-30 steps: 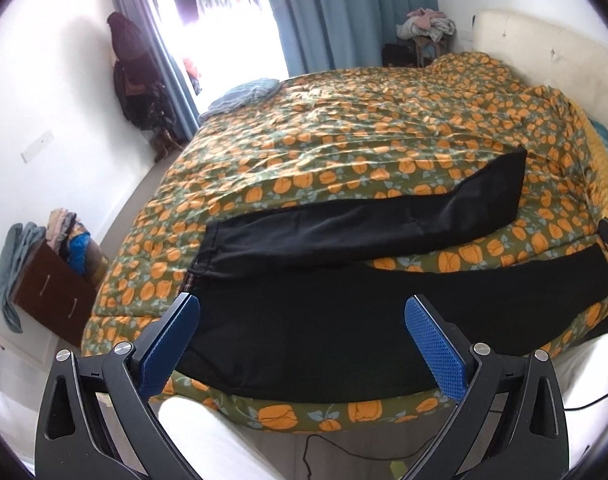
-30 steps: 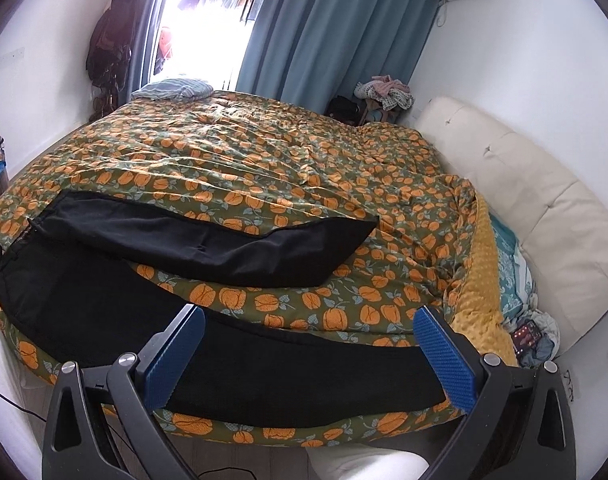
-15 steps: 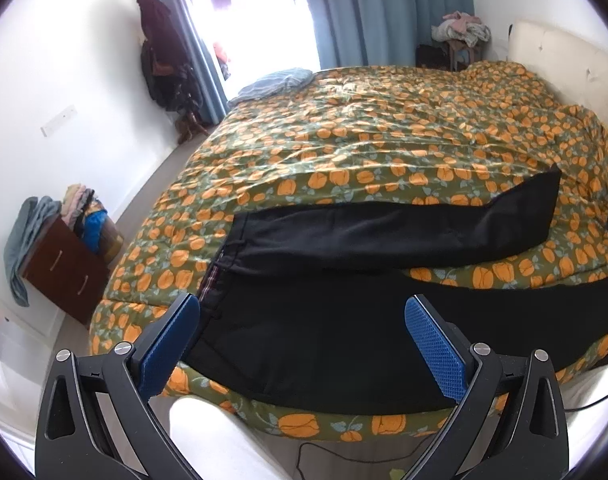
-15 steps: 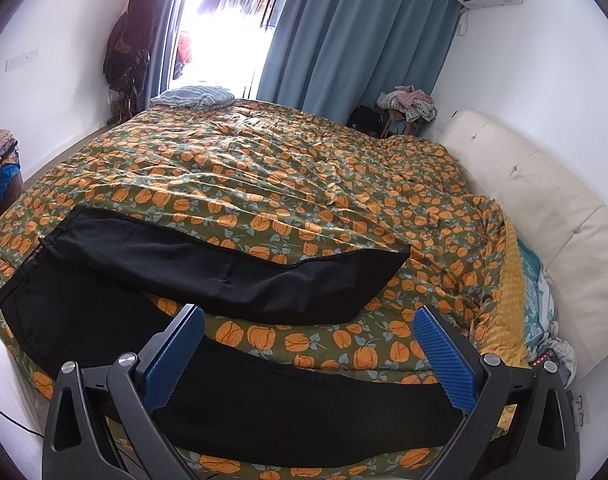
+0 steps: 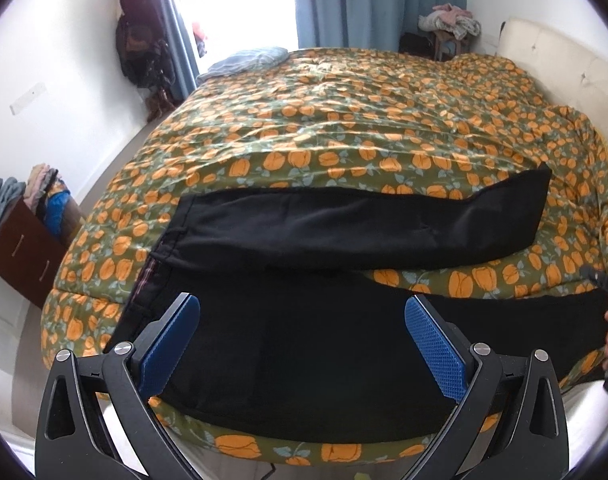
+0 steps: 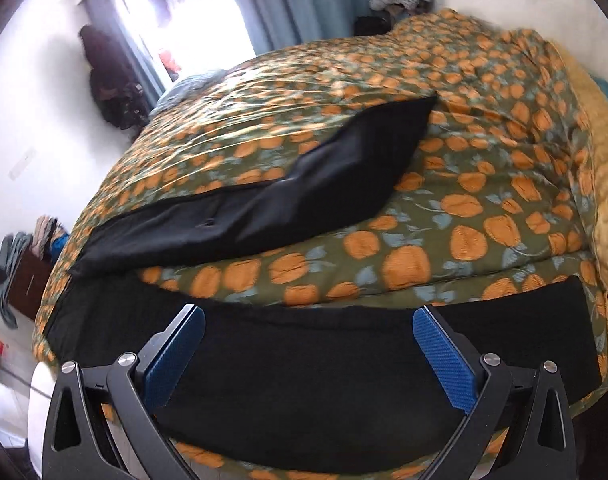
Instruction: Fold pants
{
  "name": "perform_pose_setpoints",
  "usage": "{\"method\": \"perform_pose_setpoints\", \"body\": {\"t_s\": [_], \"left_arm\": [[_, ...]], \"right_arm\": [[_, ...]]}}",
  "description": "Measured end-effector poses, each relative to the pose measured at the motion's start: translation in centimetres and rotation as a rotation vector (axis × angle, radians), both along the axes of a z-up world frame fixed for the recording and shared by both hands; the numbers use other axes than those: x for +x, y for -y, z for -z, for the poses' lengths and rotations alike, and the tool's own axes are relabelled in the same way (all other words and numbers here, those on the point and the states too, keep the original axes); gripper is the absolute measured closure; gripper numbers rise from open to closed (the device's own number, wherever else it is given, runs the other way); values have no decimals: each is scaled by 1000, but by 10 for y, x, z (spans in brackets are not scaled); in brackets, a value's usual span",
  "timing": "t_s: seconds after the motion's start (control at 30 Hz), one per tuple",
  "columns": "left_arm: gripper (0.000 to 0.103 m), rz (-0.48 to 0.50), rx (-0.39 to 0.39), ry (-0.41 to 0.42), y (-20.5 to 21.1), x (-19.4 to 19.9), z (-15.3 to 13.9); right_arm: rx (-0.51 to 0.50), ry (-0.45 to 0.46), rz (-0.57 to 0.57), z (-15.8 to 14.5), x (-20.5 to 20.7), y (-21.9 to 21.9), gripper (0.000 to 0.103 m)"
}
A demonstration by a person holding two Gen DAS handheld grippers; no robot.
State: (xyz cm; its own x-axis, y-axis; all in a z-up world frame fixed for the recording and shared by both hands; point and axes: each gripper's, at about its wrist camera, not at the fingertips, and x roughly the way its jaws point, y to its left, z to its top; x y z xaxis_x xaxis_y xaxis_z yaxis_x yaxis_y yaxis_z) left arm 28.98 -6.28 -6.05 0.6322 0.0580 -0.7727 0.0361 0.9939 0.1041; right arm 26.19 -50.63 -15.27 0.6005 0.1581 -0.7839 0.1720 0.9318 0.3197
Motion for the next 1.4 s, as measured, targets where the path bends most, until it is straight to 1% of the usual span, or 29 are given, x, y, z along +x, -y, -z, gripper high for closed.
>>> {"method": "perform_pose_setpoints", "body": {"t_s": [0.03,0.1,0.17,0.2,0.33,0.37,0.4,0.43,0.47,0.53,0.6,0.63,0.67,0.7,0.77,0.8,0.87,0.9,0.93,1.0,1.03,1.1,1.13,1.17,1.23,1.27,1.3,1.37,1.4], "left_arm": [[0,2,5,-13,4,3,5],[0,6,17,-37,13,8,14],[0,9,30,-54,18,12,21],[0,8,36,-66,21,14,25],[0,2,45,-97,21,19,32],[0,0,49,-99,21,19,33],[0,-1,56,-99,21,19,35],[0,-4,61,-99,20,19,37],[0,-8,63,-104,19,19,40],[0,-13,54,-127,18,22,47],[0,-11,48,-158,21,24,54],[0,-5,47,-163,22,25,54],[0,1,48,-157,23,23,53],[0,7,54,-144,24,21,51],[0,16,73,-120,24,18,50],[0,18,83,-115,24,17,50],[0,16,88,-122,20,17,54],[0,13,83,-129,18,17,58],[0,9,77,-138,16,18,60],[0,0,65,-162,14,19,68],[0,-2,63,-174,14,19,71],[0,-1,67,-183,17,17,73],[0,4,72,-176,20,15,71],[0,8,80,-167,21,13,70],[0,19,106,-143,23,10,67],[0,22,121,-135,24,10,66],[0,22,130,-133,24,10,67],[0,18,132,-147,23,12,69],[0,15,122,-159,22,13,71]], "right_arm": [[50,-37,37,13,19,27,0],[159,-75,70,32,53,61,5],[274,-65,79,48,92,84,11],[309,-57,82,56,111,90,13],[300,-21,131,77,169,95,18],[281,-19,150,80,181,92,26],[221,-19,155,76,190,82,40],[125,2,111,64,200,59,44],[64,38,29,54,208,35,44],[-9,79,-215,37,219,-28,44],[-101,61,-489,33,217,-101,44],[-154,70,-579,31,209,-126,44],[-199,88,-670,29,197,-150,37],[-219,107,-714,27,184,-164,25],[-189,140,-711,27,162,-163,19],[-124,148,-687,25,153,-151,19],[14,158,-604,29,143,-116,19],[84,160,-536,29,141,-89,19],[112,154,-465,30,143,-70,19],[90,99,-334,33,154,-37,19],[86,82,-314,32,161,-28,19],[113,8,-382,33,189,-24,19],[93,-19,-433,31,200,-29,19],[15,-28,-498,25,211,-37,19],[-225,-20,-647,18,226,-54,19],[-384,-27,-717,20,231,-67,19],[-479,-56,-753,28,234,-67,19],[-549,-116,-773,36,246,-75,23],[-559,-121,-784,36,249,-78,24]]}}
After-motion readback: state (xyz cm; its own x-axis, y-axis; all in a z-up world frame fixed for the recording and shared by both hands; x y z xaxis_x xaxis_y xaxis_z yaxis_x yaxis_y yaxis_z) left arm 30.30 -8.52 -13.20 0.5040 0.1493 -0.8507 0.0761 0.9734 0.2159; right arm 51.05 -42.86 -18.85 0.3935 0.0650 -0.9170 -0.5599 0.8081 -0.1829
